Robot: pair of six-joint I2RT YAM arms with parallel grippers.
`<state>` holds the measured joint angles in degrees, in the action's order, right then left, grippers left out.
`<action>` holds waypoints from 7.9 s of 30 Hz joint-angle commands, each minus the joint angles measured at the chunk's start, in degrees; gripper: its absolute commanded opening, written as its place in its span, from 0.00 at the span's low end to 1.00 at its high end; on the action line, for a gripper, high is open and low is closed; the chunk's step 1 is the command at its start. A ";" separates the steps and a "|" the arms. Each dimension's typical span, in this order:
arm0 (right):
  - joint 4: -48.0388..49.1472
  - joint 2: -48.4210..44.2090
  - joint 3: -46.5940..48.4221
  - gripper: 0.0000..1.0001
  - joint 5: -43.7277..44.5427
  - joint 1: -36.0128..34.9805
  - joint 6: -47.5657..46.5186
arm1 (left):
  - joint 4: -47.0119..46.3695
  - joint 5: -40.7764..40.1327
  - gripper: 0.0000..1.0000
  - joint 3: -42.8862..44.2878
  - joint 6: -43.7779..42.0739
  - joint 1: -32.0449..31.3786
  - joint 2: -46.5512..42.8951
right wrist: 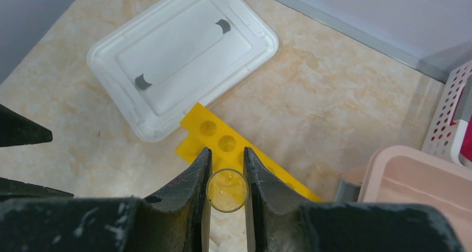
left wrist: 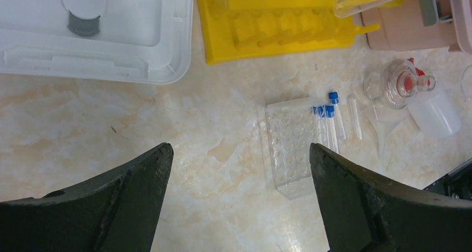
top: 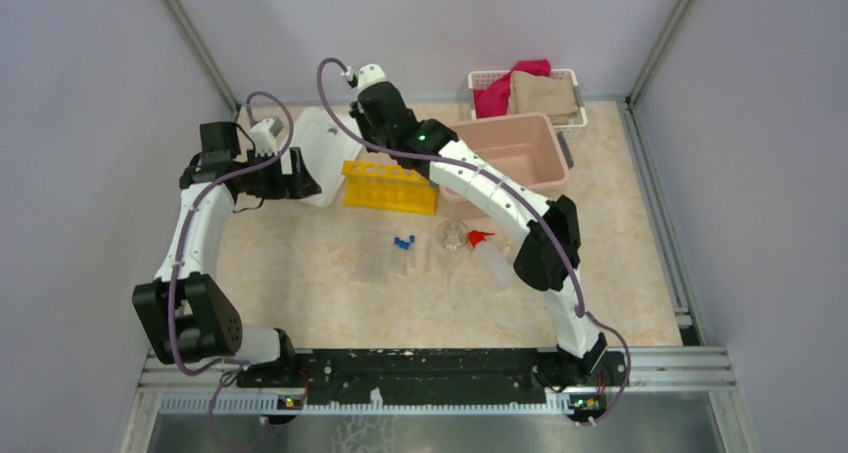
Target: Organize the chemistry lab equipment
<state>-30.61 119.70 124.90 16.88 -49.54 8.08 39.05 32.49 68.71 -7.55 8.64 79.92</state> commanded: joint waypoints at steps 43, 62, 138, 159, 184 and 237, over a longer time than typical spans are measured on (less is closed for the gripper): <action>16.45 4.16 -7.54 0.00 5.28 -3.36 -4.53 | 5.55 3.89 0.99 0.17 -6.07 6.13 -0.86; 14.75 6.67 -6.22 0.00 3.27 -4.10 -0.05 | 4.30 4.42 0.99 -0.68 -5.16 6.38 -1.51; -0.65 -16.92 -50.19 0.23 1.41 -6.96 34.44 | 8.11 9.26 0.99 5.93 -1.98 6.81 -6.02; 2.51 -12.20 -51.79 0.27 3.38 -4.48 34.58 | 7.39 8.70 0.99 4.76 -2.03 6.80 -6.73; 0.99 -16.09 -49.31 0.00 5.05 -4.07 33.34 | 6.97 14.35 0.99 5.76 -1.71 6.74 -7.87; 37.44 -31.24 -40.60 0.00 1.66 -15.16 27.51 | -5.00 33.95 0.16 -0.53 5.55 -11.03 -14.68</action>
<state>4.08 88.42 81.54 19.42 -64.01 34.54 36.34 66.96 68.10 -1.76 -2.17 65.14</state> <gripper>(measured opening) 0.100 0.233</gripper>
